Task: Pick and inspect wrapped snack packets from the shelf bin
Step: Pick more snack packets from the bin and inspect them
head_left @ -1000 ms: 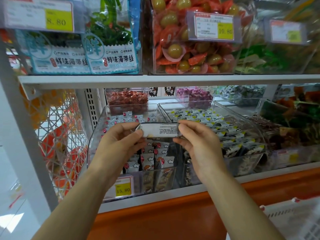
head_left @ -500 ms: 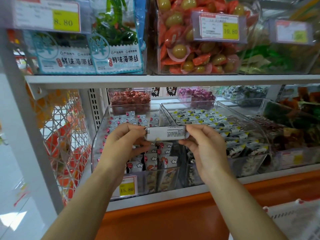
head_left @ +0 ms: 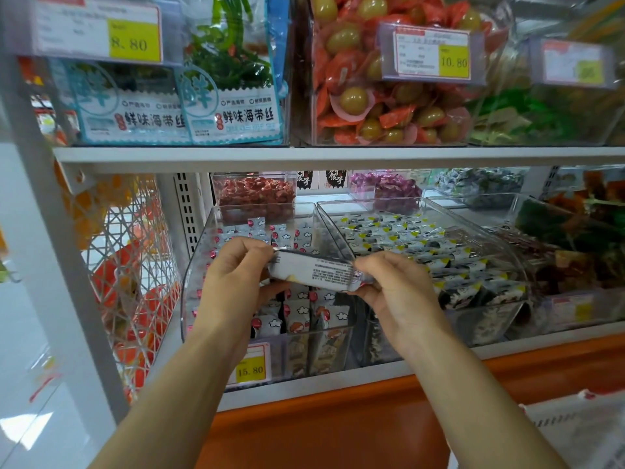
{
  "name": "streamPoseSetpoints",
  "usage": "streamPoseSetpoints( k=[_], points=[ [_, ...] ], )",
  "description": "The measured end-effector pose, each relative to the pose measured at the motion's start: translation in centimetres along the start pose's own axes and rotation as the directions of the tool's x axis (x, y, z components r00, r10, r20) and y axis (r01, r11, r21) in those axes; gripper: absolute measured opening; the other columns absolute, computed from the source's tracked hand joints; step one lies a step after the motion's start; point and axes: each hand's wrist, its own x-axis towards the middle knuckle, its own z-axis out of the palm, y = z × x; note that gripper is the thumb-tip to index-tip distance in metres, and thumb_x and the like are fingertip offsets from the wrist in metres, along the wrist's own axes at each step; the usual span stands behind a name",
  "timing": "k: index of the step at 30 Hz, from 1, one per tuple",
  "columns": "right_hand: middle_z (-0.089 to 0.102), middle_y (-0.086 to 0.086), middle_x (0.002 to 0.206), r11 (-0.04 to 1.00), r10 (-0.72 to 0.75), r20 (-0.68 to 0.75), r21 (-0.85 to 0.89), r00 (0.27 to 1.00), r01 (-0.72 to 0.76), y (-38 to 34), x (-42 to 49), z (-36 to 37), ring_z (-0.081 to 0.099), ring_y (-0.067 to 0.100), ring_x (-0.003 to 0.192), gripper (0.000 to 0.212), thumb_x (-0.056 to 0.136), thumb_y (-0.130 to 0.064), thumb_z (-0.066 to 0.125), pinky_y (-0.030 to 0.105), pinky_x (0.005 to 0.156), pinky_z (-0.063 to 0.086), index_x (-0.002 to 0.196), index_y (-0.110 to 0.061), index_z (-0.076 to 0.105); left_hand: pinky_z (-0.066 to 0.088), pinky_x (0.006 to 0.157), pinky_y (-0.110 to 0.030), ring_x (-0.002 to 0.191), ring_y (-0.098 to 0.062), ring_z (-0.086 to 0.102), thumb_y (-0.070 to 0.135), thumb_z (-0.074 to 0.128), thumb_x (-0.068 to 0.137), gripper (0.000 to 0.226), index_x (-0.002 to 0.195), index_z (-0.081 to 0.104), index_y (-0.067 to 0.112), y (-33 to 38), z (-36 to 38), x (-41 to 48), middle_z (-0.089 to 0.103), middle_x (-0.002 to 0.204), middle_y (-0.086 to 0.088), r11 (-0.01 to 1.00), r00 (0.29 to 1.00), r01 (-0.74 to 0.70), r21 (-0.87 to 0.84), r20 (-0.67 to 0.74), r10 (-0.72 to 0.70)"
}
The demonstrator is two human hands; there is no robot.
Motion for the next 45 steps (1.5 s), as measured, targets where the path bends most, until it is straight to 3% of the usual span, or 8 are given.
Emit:
streamPoseSetpoints(
  k=[9,14,19,25,28,33,40,45],
  points=[
    [0.069,0.003,0.064,0.991,0.070,-0.034,0.118,0.997,-0.066,0.0,-0.1,-0.1,0.067,0.010,0.062,0.031,0.091,-0.002,0.051,0.020,0.055,0.054,0.063,-0.006,0.064,0.055,0.067,-0.020,0.072,-0.009,0.064,0.009,0.054,0.091,0.014,0.079,0.059,0.014,0.1,0.2,-0.4,0.065,0.070,0.009,0.937,0.953,-0.300,0.178,0.099,0.286],
    [0.065,0.012,0.083,0.954,-0.169,-0.153,-0.273,0.974,0.122,0.7,-0.1,-0.1,0.062,0.026,0.083,0.020,0.094,-0.015,0.050,0.041,0.076,0.050,0.078,-0.008,0.059,0.058,0.067,-0.026,0.072,-0.009,0.066,0.011,0.056,0.091,0.009,0.083,0.059,0.012,0.0,0.4,-0.5,0.066,0.069,0.009,0.967,0.977,-0.201,0.159,0.100,0.187],
    [0.057,0.001,0.074,0.857,-0.336,-0.161,-0.461,0.928,0.230,0.6,-0.5,0.4,0.054,0.014,0.069,0.018,0.095,-0.018,0.050,0.020,0.058,0.042,0.078,-0.013,0.055,0.057,0.065,-0.024,0.074,-0.009,0.068,0.015,0.055,0.091,0.008,0.094,0.061,0.011,0.0,0.5,-0.6,0.069,0.073,0.010,0.981,0.981,-0.141,0.130,0.153,0.121],
    [0.067,0.002,0.094,0.924,-0.314,0.041,-0.216,0.949,0.315,-0.3,-1.2,0.2,0.066,0.010,0.080,0.013,0.087,-0.030,0.059,0.018,0.069,0.054,0.090,-0.019,0.063,0.056,0.066,-0.019,0.079,-0.015,0.070,0.016,0.048,0.096,0.018,0.098,0.061,0.004,-0.6,0.8,0.3,0.070,0.094,-0.010,1.000,0.999,0.008,-0.010,0.049,-0.007],
    [0.060,-0.020,0.112,0.777,-0.342,0.198,-0.490,0.919,0.395,-0.5,-1.1,-0.4,0.056,-0.007,0.104,0.033,0.082,-0.025,0.070,0.010,0.087,0.047,0.107,-0.042,0.057,0.056,0.066,-0.021,0.075,-0.016,0.070,0.017,0.047,0.097,0.019,0.094,0.060,0.004,-0.9,1.1,1.0,0.068,0.096,-0.016,0.988,0.997,0.072,-0.139,0.006,-0.071],
    [0.065,-0.013,0.087,0.784,-0.456,-0.036,-0.489,0.889,0.383,-0.6,-0.4,-1.0,0.063,0.004,0.082,0.024,0.084,-0.016,0.067,0.022,0.073,0.052,0.089,-0.038,0.061,0.057,0.068,-0.032,0.087,-0.018,0.066,0.035,0.043,0.097,0.027,0.107,0.054,0.012,-1.7,2.2,1.8,0.064,0.093,-0.004,0.989,1.000,-0.029,0.145,-0.007,0.031],
    [0.062,-0.002,0.077,0.777,-0.497,-0.155,-0.516,0.854,0.359,-0.1,0.5,-1.2,0.064,0.019,0.074,0.024,0.087,-0.005,0.061,0.035,0.071,0.054,0.076,-0.026,0.057,0.034,0.099,-0.040,0.118,-0.028,0.037,0.030,0.044,0.096,0.029,0.120,0.058,0.020,-3.8,2.5,2.8,0.050,0.127,-0.003,0.202,0.944,-0.326,0.924,0.307,0.120],
    [0.062,-0.002,0.077,0.702,-0.546,-0.094,-0.594,0.832,0.394,-0.1,1.2,-0.8,0.062,0.016,0.074,0.021,0.087,-0.007,0.062,0.025,0.069,0.050,0.076,-0.023,0.056,0.029,0.096,-0.041,0.116,-0.024,0.036,0.033,0.051,0.092,0.019,0.106,0.061,0.025,-3.9,2.1,2.9,0.051,0.121,0.002,0.125,0.935,-0.349,0.929,0.335,0.119]
  ],
)
